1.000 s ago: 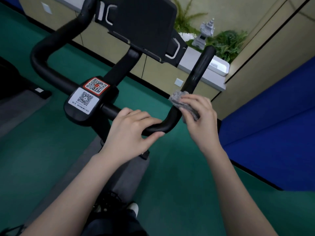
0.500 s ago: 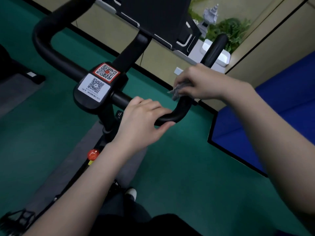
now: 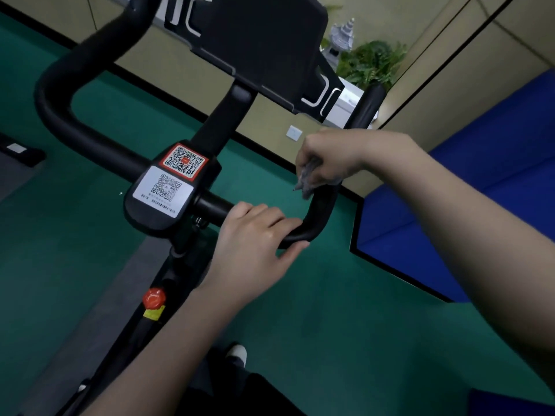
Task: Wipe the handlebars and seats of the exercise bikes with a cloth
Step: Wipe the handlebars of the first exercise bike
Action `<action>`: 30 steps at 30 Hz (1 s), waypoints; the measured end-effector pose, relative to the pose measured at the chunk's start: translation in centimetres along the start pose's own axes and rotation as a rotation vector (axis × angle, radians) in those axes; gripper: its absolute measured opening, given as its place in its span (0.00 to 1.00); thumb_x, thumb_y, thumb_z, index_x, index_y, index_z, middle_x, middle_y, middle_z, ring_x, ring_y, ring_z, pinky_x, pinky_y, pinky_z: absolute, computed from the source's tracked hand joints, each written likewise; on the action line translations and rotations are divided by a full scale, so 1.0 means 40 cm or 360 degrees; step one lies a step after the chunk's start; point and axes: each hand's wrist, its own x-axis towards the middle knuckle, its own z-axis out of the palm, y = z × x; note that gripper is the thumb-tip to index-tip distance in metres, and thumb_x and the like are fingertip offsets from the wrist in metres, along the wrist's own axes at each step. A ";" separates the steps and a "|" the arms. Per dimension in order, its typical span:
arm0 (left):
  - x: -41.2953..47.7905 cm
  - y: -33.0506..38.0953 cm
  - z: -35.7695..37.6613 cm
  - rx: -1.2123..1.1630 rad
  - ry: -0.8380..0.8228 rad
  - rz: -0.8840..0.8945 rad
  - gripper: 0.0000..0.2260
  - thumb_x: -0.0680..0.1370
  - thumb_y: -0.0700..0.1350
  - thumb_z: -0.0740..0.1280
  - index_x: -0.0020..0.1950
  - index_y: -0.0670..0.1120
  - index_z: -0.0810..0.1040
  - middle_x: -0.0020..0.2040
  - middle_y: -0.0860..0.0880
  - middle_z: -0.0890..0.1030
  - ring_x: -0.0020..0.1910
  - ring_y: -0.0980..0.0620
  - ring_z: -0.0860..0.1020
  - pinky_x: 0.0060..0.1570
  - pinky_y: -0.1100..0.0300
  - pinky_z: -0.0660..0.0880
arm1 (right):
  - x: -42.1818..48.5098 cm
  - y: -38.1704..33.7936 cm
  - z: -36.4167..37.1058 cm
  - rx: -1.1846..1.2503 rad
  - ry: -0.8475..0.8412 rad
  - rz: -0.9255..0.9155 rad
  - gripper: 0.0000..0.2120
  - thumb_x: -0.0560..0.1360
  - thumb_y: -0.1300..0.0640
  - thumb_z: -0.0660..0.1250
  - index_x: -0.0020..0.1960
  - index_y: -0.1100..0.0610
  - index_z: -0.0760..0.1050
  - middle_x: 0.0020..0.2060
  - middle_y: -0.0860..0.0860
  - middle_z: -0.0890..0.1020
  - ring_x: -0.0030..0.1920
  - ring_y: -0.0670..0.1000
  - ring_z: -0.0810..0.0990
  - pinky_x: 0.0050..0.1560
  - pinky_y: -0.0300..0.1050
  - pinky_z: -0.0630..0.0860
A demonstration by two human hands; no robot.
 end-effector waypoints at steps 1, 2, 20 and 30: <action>0.000 0.000 0.001 -0.0005 0.0004 0.0002 0.10 0.73 0.54 0.70 0.48 0.50 0.83 0.37 0.53 0.80 0.37 0.49 0.78 0.43 0.57 0.65 | -0.006 0.002 0.007 0.0031 0.0036 -0.0015 0.05 0.72 0.58 0.71 0.48 0.53 0.82 0.41 0.47 0.84 0.45 0.49 0.82 0.50 0.48 0.80; -0.001 0.000 0.002 -0.0010 0.0003 0.0003 0.10 0.73 0.54 0.69 0.48 0.50 0.83 0.37 0.53 0.80 0.37 0.49 0.78 0.43 0.57 0.66 | -0.015 0.004 0.018 0.0080 0.0069 -0.0043 0.05 0.72 0.58 0.71 0.48 0.53 0.82 0.41 0.47 0.84 0.45 0.48 0.81 0.50 0.44 0.79; 0.019 0.027 -0.014 0.0114 -0.0202 -0.0097 0.16 0.76 0.58 0.62 0.51 0.49 0.83 0.40 0.54 0.81 0.39 0.49 0.79 0.44 0.54 0.72 | -0.047 -0.045 0.375 0.2048 0.2382 0.0352 0.12 0.75 0.68 0.66 0.57 0.59 0.78 0.53 0.52 0.80 0.59 0.56 0.77 0.61 0.47 0.75; 0.087 0.105 0.040 0.0264 -0.0237 -0.0355 0.23 0.74 0.59 0.65 0.64 0.49 0.76 0.42 0.52 0.83 0.35 0.46 0.81 0.30 0.56 0.74 | 0.009 -0.032 0.363 0.3350 0.2285 0.0613 0.11 0.78 0.66 0.63 0.54 0.55 0.79 0.52 0.56 0.83 0.56 0.56 0.81 0.62 0.55 0.76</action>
